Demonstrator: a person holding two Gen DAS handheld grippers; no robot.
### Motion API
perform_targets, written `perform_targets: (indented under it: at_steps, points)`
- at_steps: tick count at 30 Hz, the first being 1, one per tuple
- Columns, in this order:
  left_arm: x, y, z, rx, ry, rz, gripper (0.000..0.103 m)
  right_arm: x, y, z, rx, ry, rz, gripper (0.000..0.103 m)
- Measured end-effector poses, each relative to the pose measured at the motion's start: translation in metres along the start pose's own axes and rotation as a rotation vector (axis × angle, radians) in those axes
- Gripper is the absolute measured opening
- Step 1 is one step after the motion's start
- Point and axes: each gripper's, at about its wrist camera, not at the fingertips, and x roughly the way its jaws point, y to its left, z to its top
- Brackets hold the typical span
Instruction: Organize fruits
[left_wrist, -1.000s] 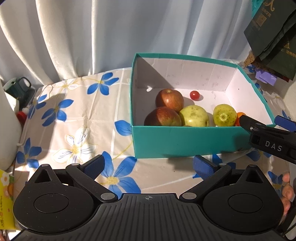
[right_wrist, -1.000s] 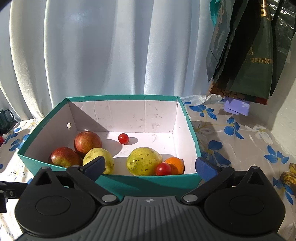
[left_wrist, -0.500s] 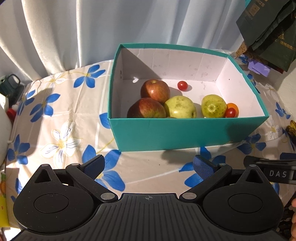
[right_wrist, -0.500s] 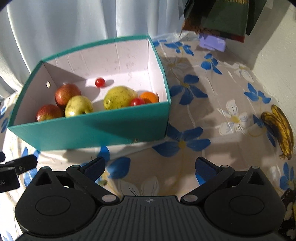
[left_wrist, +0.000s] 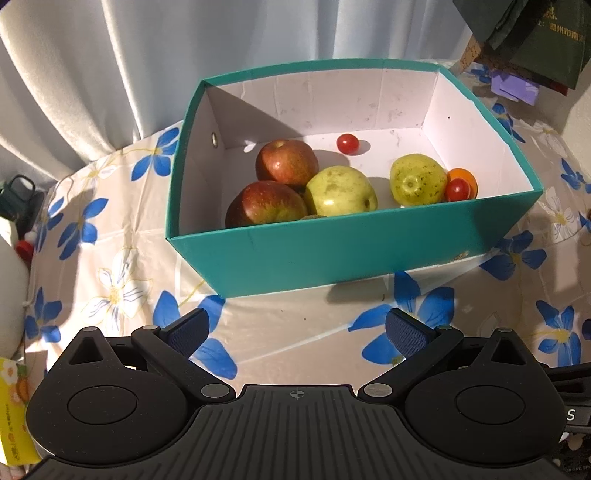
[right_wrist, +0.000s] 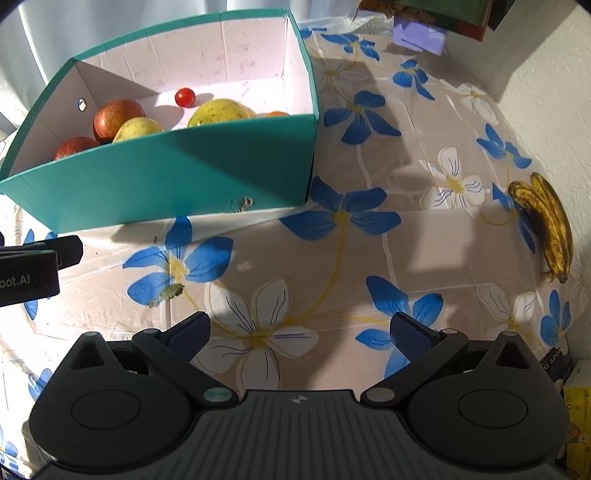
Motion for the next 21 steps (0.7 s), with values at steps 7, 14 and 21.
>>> perform_targets:
  at_steps: [7, 14, 21]
  points:
    - [0.005, -0.014, 0.005, 0.053, 0.026, 0.047, 0.103, 0.003, 0.004, 0.009, -0.045, 0.021, 0.002, 0.103]
    - [0.015, -0.018, 0.013, 0.059, 0.109, 0.004, 0.103, 0.012, 0.014, 0.021, -0.099, 0.074, 0.020, 0.103]
    - [0.023, -0.020, 0.027, 0.067, 0.155, 0.023, 0.103, 0.020, 0.019, 0.040, -0.114, 0.112, 0.039, 0.103]
